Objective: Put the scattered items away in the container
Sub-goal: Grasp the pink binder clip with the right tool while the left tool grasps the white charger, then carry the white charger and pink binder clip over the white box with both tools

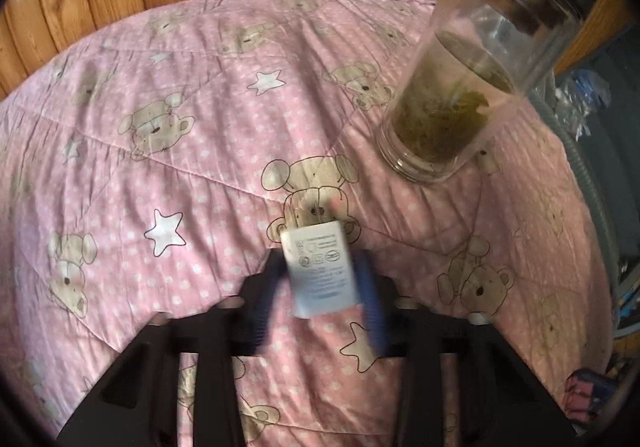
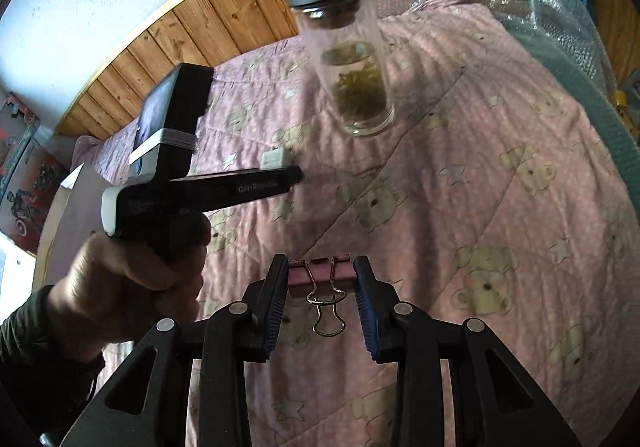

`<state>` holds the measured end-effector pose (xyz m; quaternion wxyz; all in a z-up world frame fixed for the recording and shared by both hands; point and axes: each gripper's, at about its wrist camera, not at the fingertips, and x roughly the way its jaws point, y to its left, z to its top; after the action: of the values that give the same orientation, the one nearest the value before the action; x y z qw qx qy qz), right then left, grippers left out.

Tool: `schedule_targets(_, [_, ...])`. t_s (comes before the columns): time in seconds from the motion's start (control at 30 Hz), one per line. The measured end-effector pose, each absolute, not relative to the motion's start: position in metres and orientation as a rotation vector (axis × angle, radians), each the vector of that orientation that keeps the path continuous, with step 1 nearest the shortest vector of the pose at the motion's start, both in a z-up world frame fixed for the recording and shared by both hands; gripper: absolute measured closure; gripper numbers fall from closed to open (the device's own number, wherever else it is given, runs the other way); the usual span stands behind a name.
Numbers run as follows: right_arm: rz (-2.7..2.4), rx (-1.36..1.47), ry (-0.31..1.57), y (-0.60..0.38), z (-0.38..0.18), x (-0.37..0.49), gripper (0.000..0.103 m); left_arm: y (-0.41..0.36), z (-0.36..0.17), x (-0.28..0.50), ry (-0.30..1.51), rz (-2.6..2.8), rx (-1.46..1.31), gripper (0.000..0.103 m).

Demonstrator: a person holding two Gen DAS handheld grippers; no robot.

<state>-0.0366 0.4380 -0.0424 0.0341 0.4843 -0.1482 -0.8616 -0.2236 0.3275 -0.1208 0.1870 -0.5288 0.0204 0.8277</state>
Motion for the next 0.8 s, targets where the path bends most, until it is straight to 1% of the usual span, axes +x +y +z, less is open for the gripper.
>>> schedule_targets(0.2, [-2.624, 1.468, -0.469, 0.439, -0.042, -0.034, 0.069, 0.288, -0.112, -0.204, -0.094, 2.312, -1.463, 0.072])
schedule_targets(0.37, [-2.623, 1.444, -0.344, 0.421, -0.038, -0.031, 0.069, 0.264, -0.090, -0.172, -0.143, 2.317, -1.430, 0.072])
schedule_targets(0.5, [-2.624, 1.420, -0.309, 0.412, -0.035, -0.030, 0.069, 0.243, -0.062, -0.140, -0.132, 2.359, -1.405, 0.072])
schedule_targets(0.67, [-2.658, 1.356, -0.322, 0.399, -0.019, -0.017, 0.069, 0.217, -0.027, -0.101, -0.033, 2.456, -1.353, 0.072])
schedule_targets(0.8, [-2.635, 1.320, -0.387, 0.379, -0.012, 0.002, 0.069, 0.197, -0.004, -0.078, -0.002, 2.509, -1.326, 0.072])
